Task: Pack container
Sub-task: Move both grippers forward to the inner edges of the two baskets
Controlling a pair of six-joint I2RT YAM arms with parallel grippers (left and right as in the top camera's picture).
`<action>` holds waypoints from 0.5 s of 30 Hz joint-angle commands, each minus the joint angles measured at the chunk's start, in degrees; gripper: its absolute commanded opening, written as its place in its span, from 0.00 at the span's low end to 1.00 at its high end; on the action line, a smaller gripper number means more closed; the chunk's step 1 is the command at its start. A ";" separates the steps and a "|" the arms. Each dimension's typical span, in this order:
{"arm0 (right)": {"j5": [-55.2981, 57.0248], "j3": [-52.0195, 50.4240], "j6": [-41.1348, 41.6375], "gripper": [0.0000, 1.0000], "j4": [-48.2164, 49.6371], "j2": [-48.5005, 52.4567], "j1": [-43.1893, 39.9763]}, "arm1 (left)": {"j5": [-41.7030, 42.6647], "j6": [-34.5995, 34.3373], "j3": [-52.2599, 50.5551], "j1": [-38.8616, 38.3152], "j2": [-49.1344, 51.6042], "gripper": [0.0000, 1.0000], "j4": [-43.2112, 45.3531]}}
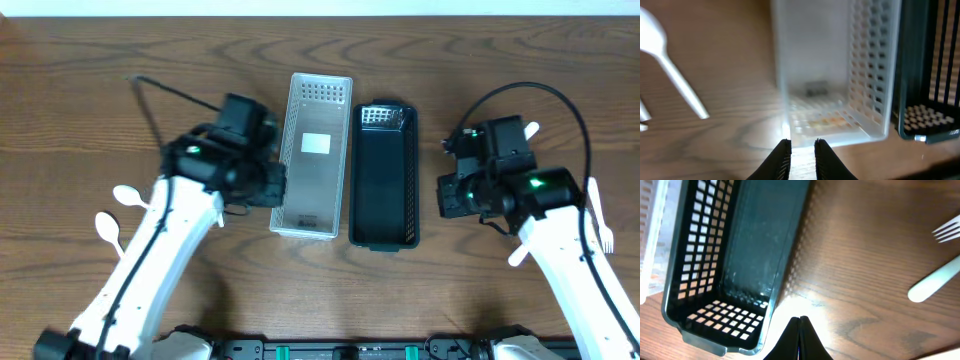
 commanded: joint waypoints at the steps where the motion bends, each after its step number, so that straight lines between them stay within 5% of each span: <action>1: 1.49 0.96 0.94 0.01 -0.52 1.55 0.81 | 0.31 -0.09 0.90 -2.45 2.60 0.19 -0.11; 13: 5.81 0.94 2.71 0.03 -1.36 7.50 0.79 | 0.33 -0.09 0.85 -6.75 9.42 0.19 1.09; 15: 5.79 0.94 2.71 0.03 -1.40 8.76 0.79 | 0.33 -0.09 0.85 -7.32 10.27 0.12 1.01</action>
